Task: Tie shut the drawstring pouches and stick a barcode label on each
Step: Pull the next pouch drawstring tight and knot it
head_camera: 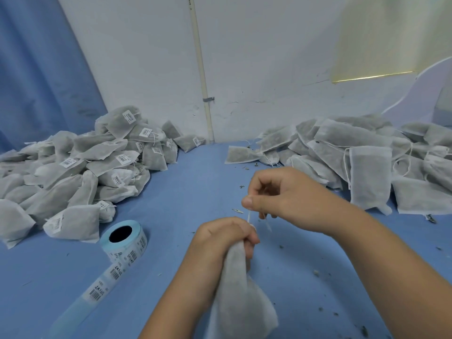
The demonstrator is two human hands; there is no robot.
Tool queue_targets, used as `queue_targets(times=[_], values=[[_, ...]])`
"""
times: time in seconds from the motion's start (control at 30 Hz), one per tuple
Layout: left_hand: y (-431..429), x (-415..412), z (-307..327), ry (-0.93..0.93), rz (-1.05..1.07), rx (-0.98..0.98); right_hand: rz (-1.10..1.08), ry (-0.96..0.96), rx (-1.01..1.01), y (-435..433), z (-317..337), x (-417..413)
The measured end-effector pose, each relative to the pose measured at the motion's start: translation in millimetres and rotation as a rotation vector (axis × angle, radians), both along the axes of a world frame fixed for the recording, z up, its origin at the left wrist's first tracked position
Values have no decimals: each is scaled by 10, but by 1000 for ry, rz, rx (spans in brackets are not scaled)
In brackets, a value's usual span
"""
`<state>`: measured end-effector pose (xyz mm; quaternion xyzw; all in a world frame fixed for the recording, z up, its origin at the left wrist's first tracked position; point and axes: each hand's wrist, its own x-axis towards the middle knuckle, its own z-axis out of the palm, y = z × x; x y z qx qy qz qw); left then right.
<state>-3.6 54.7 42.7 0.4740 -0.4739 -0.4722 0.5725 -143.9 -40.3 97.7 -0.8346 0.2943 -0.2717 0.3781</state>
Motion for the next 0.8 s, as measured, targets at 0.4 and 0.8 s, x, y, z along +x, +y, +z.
queue_targets(times=[0.4, 0.8], values=[[-80, 25, 7, 508, -71, 72, 54, 105, -110, 187, 146, 5], [-72, 73, -47, 269, -23, -4, 57, 149, -54, 169, 54, 33]])
